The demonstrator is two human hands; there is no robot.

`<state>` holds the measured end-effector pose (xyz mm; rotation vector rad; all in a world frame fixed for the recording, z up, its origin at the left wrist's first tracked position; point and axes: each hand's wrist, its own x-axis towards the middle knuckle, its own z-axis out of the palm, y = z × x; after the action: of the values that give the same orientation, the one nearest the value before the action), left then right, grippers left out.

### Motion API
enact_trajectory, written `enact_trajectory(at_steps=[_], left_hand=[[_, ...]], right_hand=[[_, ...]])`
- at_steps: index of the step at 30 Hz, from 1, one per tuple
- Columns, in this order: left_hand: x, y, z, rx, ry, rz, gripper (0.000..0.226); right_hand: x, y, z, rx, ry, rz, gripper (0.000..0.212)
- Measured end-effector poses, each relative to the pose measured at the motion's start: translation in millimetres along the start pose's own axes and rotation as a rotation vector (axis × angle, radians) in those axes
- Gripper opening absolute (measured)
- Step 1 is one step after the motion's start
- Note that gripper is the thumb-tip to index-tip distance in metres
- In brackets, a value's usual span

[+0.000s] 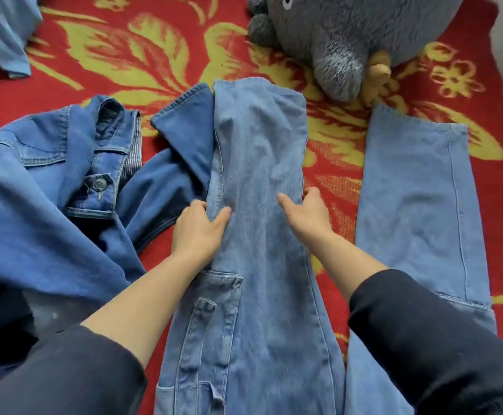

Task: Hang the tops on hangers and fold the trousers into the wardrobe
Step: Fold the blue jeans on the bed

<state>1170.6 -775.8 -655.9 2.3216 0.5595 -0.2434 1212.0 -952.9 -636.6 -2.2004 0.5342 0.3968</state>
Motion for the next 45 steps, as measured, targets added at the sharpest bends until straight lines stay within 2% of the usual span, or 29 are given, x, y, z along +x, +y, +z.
enact_trajectory(at_steps=[1, 3, 5, 6, 8, 9, 10, 13, 16, 18, 20, 21, 22, 24, 26, 27, 28, 30, 33, 35, 38, 40, 41, 43, 45], left_hand=[[8, 7, 2, 0.028, 0.029, -0.003, 0.038], [20, 14, -4, 0.04, 0.158, 0.02, 0.035], [29, 7, -19, 0.021, 0.295, 0.002, 0.039], [31, 2, -28, 0.047, 0.305, -0.006, 0.04], [35, -2, -38, 0.139, 0.212, -0.019, 0.043], [40, 2, -41, 0.145, 0.166, -0.039, 0.042], [46, 10, -42, 0.109, 0.138, -0.058, 0.04], [72, 37, -39, -0.114, 0.114, -0.099, 0.038], [94, 54, -38, -0.172, 0.043, -0.082, 0.042], [102, 62, -42, 0.089, -0.007, -0.069, 0.043], [108, 68, -47, 0.488, 0.148, 0.044, 0.036], [111, 71, -49, 0.575, 0.24, 0.103, 0.033], [114, 74, -48, 0.58, 0.299, 0.143, 0.032], [121, 79, -43, 0.362, 0.286, 0.113, 0.03], [128, 85, -37, -0.013, 0.116, -0.022, 0.022], [130, 87, -34, -0.182, 0.021, -0.097, 0.02], [132, 88, -32, -0.297, -0.044, -0.163, 0.018], [134, 88, -29, -0.436, -0.101, -0.236, 0.012], [136, 98, -36, -0.605, -0.11, -0.249, 0.006], [142, 111, -44, -0.73, 0.001, -0.167, 0.011], [149, 121, -53, -0.847, 0.176, -0.025, 0.024], [151, 116, -51, -0.877, 0.16, 0.016, 0.024], [152, 110, -46, -0.867, 0.108, 0.037, 0.025], [152, 99, -34, -0.749, -0.052, 0.071, 0.055], [144, 88, -21, -0.474, -0.176, 0.184, 0.072]], right_hand=[[10, -6, 1, 0.04, 0.006, 0.006, 0.042], [29, -17, -5, 0.102, 0.132, -0.032, 0.012], [44, -20, -19, 0.128, 0.27, -0.045, 0.027], [49, -16, -26, 0.117, 0.269, -0.025, 0.027], [50, -11, -35, 0.046, 0.118, 0.038, 0.012], [53, -8, -37, 0.085, 0.039, 0.08, 0.006], [57, -10, -39, 0.178, -0.01, 0.123, 0.014], [78, -25, -36, 0.448, -0.023, 0.204, 0.038], [99, -49, -35, 0.549, -0.118, 0.196, 0.037], [106, -62, -36, 0.562, -0.195, 0.179, 0.032], [112, -69, -36, 0.504, -0.18, 0.135, 0.015], [112, -72, -36, 0.477, -0.148, 0.115, 0.005], [113, -71, -35, 0.448, -0.116, 0.089, 0.01], [113, -72, -34, 0.434, -0.089, 0.052, 0.012], [115, -70, -32, 0.445, -0.041, 0.064, 0.02], [118, -68, -32, 0.437, -0.014, 0.099, 0.045], [120, -69, -32, 0.42, -0.005, 0.089, 0.021], [121, -68, -31, 0.387, -0.025, 0.106, 0.005], [122, -78, -31, 0.399, -0.031, 0.017, 0.014], [121, -88, -36, 0.48, 0.044, -0.117, 0.02], [121, -98, -47, 0.635, 0.116, -0.307, 0.029], [126, -94, -48, 0.632, 0.115, -0.33, 0.037], [130, -87, -46, 0.546, 0.106, -0.314, 0.037], [135, -66, -39, 0.202, 0.065, -0.231, 0.047], [134, -40, -31, -0.053, -0.001, -0.248, 0.058]])
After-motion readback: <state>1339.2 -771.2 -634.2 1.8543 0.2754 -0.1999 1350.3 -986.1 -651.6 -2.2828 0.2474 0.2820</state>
